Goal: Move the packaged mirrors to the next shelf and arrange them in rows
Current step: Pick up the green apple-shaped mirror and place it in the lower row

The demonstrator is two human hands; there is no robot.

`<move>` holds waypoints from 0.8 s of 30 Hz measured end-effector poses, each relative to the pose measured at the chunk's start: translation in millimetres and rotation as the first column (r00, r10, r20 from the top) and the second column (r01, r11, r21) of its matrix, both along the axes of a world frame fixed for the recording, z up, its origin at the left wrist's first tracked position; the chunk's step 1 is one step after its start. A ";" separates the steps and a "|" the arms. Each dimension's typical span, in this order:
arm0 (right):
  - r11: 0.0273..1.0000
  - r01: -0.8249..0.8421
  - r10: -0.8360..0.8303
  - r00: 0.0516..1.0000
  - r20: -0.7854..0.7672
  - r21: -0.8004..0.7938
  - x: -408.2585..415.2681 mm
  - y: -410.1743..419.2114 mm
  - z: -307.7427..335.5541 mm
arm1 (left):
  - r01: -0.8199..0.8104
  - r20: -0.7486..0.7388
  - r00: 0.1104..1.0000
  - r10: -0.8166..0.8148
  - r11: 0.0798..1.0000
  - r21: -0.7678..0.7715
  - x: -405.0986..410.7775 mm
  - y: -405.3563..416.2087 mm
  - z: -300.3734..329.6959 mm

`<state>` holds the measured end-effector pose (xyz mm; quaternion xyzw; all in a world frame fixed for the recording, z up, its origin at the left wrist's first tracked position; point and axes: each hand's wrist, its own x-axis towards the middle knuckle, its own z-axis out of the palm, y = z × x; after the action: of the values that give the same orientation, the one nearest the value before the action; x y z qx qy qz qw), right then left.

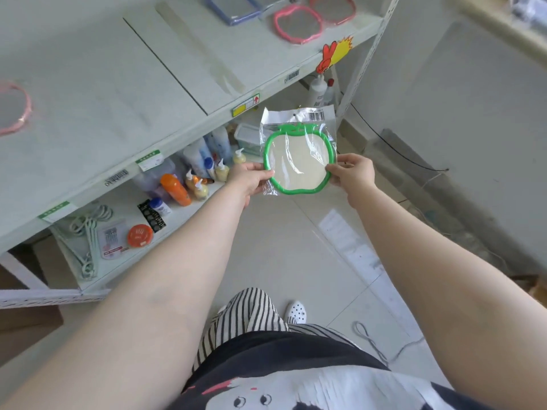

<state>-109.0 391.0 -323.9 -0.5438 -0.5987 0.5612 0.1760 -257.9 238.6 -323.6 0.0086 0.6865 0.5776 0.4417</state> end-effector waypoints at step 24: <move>0.976 -0.195 0.189 0.979 0.074 0.094 -222.4 200.7 14.1 | -0.192 -0.106 0.977 0.187 0.981 -0.035 -184.2 168.1 22.3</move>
<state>-331.4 591.7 -309.8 -0.4915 -0.6814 0.5269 0.1287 -442.1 406.7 -301.3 -0.0371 0.7186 0.6004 0.3489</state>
